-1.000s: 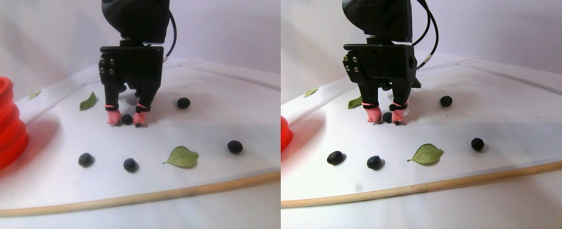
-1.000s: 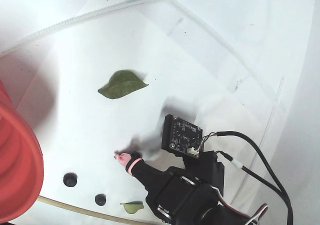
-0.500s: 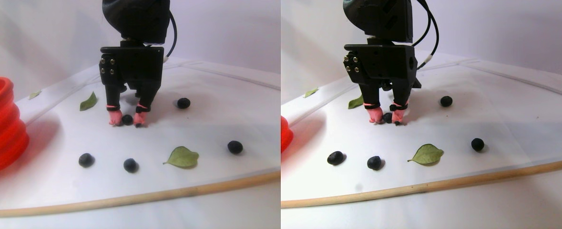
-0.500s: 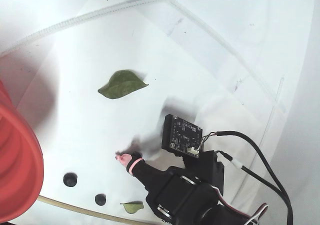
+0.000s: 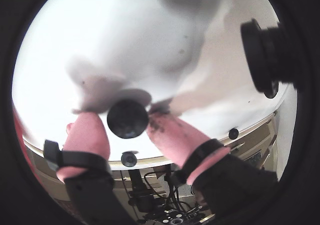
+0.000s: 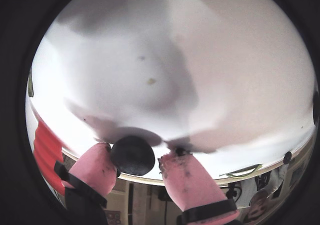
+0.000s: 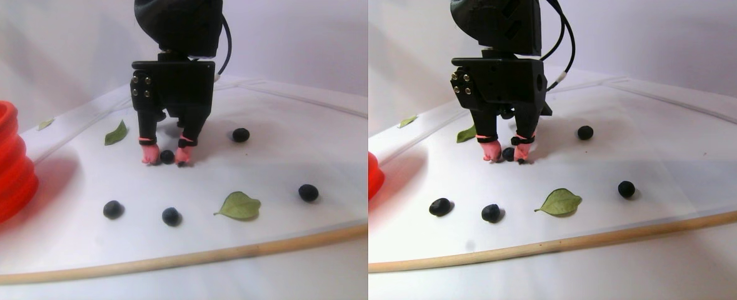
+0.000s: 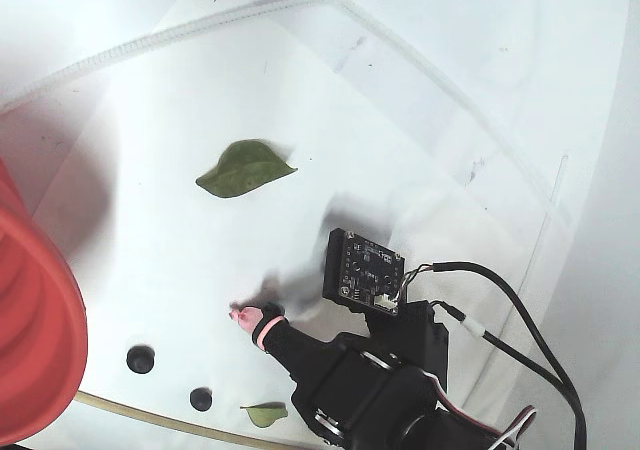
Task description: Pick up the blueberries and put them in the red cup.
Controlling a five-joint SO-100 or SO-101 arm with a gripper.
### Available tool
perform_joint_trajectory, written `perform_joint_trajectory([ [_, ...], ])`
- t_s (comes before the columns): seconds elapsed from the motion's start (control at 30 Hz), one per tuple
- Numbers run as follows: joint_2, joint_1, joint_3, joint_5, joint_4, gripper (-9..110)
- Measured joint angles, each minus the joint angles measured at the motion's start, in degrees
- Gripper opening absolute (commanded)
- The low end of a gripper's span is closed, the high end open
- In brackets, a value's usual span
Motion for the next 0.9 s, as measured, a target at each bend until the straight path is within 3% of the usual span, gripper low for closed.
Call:
perform_joint_trajectory([
  [0.9, 0.3, 0.5, -2.7, -0.9, 5.5, 14],
])
